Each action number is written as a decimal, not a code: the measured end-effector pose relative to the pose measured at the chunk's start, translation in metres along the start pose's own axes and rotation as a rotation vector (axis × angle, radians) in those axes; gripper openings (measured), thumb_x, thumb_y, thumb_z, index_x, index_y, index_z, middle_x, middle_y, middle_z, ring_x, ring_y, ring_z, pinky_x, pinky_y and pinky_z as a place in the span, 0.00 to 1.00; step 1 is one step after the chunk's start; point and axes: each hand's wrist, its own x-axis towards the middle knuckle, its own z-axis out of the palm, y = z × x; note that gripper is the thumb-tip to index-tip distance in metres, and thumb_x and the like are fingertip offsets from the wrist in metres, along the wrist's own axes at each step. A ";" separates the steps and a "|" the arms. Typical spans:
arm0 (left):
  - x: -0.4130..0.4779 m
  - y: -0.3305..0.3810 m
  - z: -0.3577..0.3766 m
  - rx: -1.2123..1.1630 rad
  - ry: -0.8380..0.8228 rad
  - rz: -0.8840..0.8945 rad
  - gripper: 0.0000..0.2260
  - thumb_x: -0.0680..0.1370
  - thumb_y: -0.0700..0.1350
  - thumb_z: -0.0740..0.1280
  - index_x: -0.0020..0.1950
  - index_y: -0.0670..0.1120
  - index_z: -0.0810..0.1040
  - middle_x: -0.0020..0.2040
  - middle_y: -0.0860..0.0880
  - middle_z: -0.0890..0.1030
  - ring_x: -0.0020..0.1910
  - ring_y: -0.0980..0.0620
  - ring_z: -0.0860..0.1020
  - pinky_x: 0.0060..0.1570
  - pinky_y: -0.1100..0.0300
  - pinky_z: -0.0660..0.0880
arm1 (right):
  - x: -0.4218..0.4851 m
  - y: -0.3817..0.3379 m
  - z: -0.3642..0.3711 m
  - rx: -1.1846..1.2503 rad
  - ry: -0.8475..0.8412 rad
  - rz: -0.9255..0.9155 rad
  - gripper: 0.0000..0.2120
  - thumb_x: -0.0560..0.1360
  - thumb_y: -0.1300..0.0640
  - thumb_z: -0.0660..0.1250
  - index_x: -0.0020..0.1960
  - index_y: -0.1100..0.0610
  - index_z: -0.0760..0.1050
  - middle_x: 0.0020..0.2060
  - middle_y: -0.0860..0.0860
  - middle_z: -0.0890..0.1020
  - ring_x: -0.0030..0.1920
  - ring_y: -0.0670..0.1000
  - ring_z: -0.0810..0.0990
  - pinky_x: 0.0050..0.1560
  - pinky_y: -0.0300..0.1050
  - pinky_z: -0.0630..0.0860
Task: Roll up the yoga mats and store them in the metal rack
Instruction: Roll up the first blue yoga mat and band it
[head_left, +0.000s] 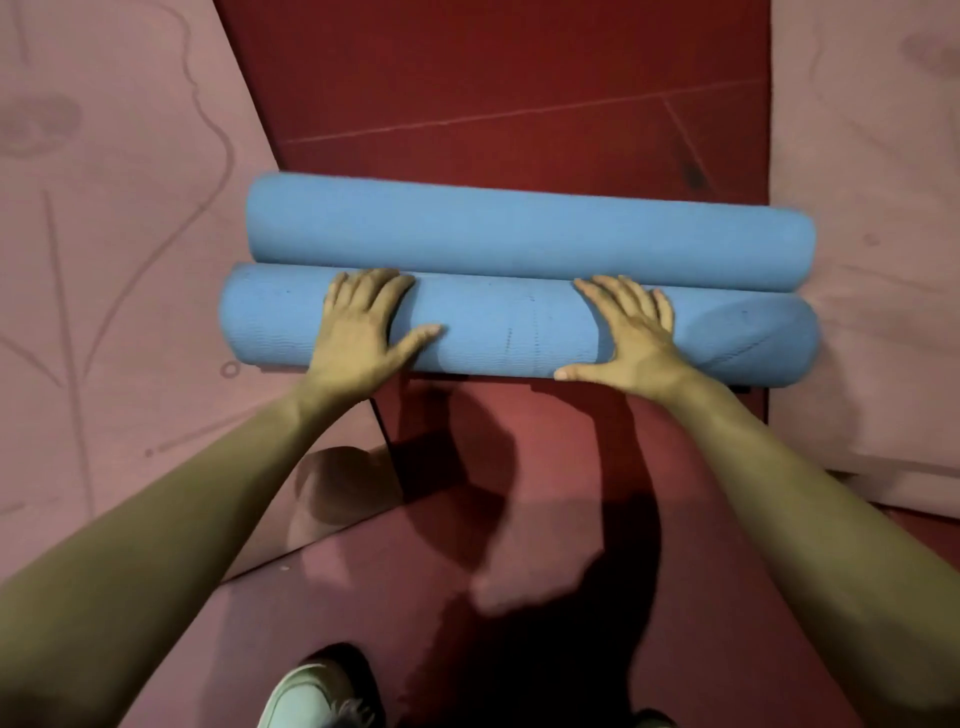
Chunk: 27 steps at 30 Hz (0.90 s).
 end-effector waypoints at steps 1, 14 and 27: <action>-0.003 -0.003 -0.001 0.031 -0.057 0.048 0.36 0.71 0.68 0.60 0.68 0.42 0.71 0.65 0.42 0.73 0.66 0.41 0.68 0.69 0.47 0.53 | 0.002 -0.001 -0.001 -0.034 -0.020 0.005 0.56 0.55 0.24 0.65 0.76 0.44 0.50 0.75 0.47 0.54 0.76 0.50 0.46 0.72 0.52 0.37; 0.027 -0.013 -0.010 0.144 -0.251 0.080 0.53 0.56 0.72 0.66 0.73 0.41 0.66 0.69 0.40 0.69 0.68 0.40 0.65 0.69 0.46 0.52 | 0.025 -0.002 -0.012 -0.178 -0.051 -0.027 0.54 0.58 0.42 0.78 0.76 0.47 0.52 0.72 0.52 0.59 0.73 0.53 0.55 0.71 0.55 0.45; 0.015 0.000 -0.019 0.192 -0.181 0.099 0.44 0.54 0.62 0.79 0.65 0.44 0.72 0.59 0.44 0.75 0.58 0.43 0.69 0.59 0.43 0.61 | 0.010 -0.009 -0.010 -0.217 -0.035 -0.015 0.53 0.53 0.42 0.79 0.73 0.47 0.57 0.63 0.52 0.66 0.67 0.53 0.63 0.67 0.55 0.54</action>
